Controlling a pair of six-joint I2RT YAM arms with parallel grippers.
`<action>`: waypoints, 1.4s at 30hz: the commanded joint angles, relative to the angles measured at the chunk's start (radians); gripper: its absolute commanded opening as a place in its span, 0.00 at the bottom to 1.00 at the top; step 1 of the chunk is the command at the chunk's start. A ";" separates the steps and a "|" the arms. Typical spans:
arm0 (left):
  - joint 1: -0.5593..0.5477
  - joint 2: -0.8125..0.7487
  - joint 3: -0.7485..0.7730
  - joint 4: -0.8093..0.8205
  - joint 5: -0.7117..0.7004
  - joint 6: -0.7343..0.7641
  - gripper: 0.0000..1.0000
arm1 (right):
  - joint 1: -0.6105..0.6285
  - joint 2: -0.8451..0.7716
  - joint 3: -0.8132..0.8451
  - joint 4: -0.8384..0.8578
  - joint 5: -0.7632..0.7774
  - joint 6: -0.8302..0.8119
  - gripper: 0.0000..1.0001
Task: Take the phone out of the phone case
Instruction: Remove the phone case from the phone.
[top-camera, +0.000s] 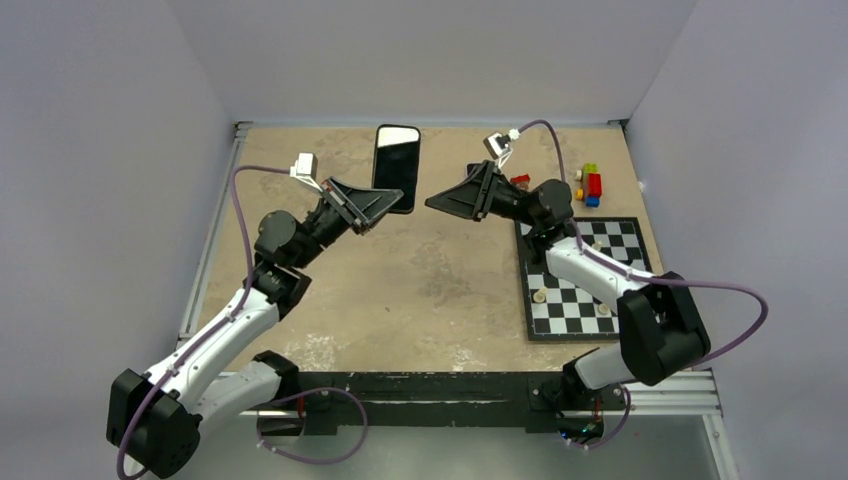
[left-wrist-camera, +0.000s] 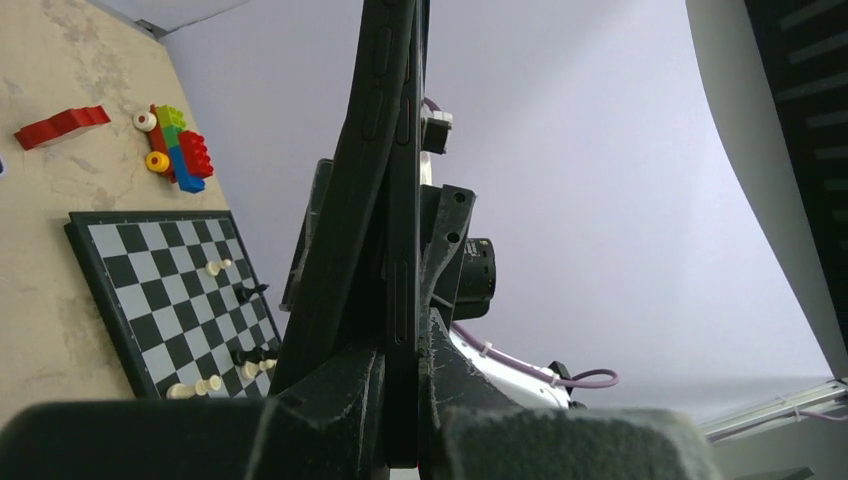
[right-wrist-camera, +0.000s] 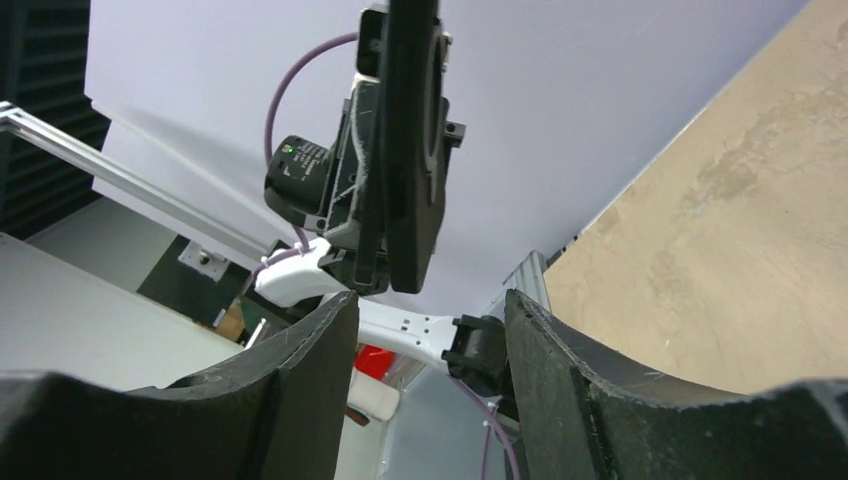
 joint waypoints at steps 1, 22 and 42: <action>0.006 -0.029 -0.003 0.129 -0.044 -0.047 0.00 | 0.035 -0.024 0.012 0.084 0.049 0.005 0.57; 0.005 -0.009 -0.016 0.153 -0.021 -0.095 0.00 | 0.126 0.093 0.104 0.070 0.090 -0.021 0.38; 0.005 0.006 -0.119 0.187 0.003 -0.131 0.00 | 0.113 0.210 0.361 -0.192 0.504 -0.196 0.00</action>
